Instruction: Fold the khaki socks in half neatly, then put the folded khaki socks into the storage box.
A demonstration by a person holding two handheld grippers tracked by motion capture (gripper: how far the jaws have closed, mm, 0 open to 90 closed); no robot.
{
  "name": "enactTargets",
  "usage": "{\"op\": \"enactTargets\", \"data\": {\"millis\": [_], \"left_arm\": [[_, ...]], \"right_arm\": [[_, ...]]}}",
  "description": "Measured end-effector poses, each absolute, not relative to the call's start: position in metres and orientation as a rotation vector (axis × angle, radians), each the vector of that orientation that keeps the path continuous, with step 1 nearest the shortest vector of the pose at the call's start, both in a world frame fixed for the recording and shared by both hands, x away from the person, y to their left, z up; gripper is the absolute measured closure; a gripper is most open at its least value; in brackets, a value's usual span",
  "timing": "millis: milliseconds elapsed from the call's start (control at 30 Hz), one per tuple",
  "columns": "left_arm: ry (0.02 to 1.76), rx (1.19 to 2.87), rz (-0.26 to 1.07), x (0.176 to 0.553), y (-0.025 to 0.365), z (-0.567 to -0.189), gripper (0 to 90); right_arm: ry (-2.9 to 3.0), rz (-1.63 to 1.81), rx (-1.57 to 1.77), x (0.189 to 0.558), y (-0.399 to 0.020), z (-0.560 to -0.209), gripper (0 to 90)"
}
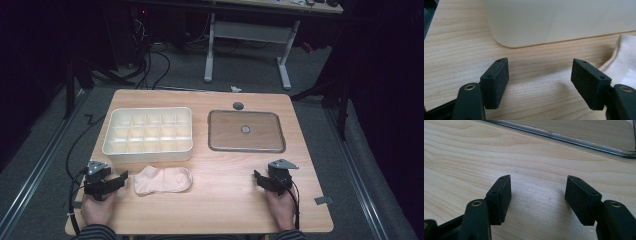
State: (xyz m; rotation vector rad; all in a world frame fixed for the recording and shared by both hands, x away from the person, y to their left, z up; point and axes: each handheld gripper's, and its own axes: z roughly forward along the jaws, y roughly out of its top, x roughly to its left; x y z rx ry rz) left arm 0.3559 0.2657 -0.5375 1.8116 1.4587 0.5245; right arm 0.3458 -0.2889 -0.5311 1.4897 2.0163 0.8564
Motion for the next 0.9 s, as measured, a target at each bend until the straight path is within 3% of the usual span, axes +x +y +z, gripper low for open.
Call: {"op": "enactTargets", "data": {"millis": [900], "left_arm": [[1.463,1.818,0.542,0.3559,0.2636,-0.5376,31.3]], "right_arm": [[2.020,0.859,1.488,0.3454,-0.2882,-0.5310,37.1]]}}
